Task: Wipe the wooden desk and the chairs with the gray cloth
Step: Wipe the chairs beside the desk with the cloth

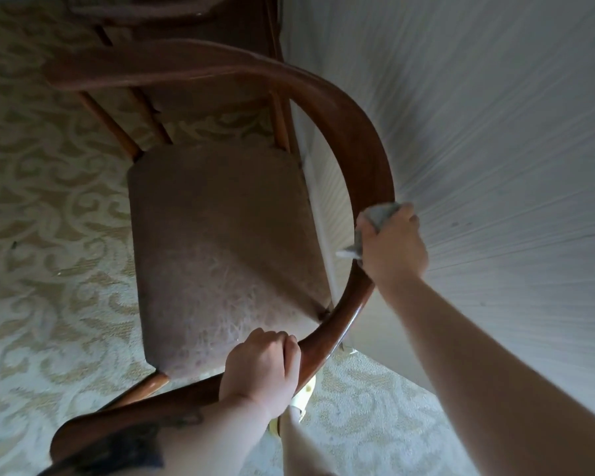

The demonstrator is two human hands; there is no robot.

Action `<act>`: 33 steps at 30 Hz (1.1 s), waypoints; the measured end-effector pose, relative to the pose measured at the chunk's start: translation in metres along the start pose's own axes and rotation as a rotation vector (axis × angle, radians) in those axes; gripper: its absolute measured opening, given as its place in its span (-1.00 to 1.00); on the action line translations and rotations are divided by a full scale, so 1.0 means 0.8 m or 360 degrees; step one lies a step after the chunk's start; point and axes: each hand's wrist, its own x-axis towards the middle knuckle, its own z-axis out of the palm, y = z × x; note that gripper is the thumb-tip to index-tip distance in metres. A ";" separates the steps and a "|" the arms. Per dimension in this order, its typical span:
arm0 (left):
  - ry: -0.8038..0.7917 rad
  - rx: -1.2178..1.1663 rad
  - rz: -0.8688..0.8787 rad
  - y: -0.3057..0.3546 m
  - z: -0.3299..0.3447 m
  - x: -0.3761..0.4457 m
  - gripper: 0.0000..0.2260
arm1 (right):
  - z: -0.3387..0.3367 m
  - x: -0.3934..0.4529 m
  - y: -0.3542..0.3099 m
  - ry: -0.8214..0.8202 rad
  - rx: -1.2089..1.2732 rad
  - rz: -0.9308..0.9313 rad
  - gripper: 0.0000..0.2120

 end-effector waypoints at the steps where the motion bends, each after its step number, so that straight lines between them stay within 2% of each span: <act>1: 0.0006 -0.0007 0.0002 0.000 0.001 0.000 -0.63 | -0.001 0.006 -0.005 0.0057 0.0015 0.0004 -0.44; 4: 0.0009 -0.0037 0.0002 -0.001 0.001 -0.001 -0.64 | 0.021 -0.044 0.000 0.0217 0.0099 0.0144 -0.44; 7: 0.0007 -0.0073 0.0006 -0.002 0.001 0.000 -0.66 | 0.042 -0.109 0.017 0.0152 0.0183 0.0196 -0.45; 10: 0.0017 -0.0070 0.0011 -0.001 0.002 0.001 -0.64 | 0.029 -0.075 0.016 0.0032 0.0139 0.0285 -0.49; 12: 0.0028 -0.0058 0.0009 -0.003 0.004 0.001 -0.63 | 0.018 -0.046 0.013 -0.0008 0.0062 0.0217 -0.49; 17: 0.0060 -0.0068 0.0016 -0.004 0.007 0.000 -0.66 | -0.003 -0.006 -0.010 0.0080 0.0046 0.0081 -0.46; 20: 0.0057 -0.0075 0.0016 -0.004 0.008 -0.001 -0.65 | 0.021 -0.050 0.000 0.0287 0.0233 0.0194 -0.45; 23: 0.0030 -0.0088 0.0042 -0.004 0.006 0.000 -0.65 | 0.055 -0.120 0.014 0.0311 0.0541 0.0389 -0.46; 28: 0.0011 -0.0066 0.0018 -0.003 0.005 0.001 -0.66 | 0.052 -0.104 0.022 0.0138 0.0256 0.0320 -0.51; 33: 0.0004 -0.0025 0.0012 -0.002 0.004 0.001 -0.66 | 0.028 -0.065 0.014 0.0083 0.0093 0.0231 -0.51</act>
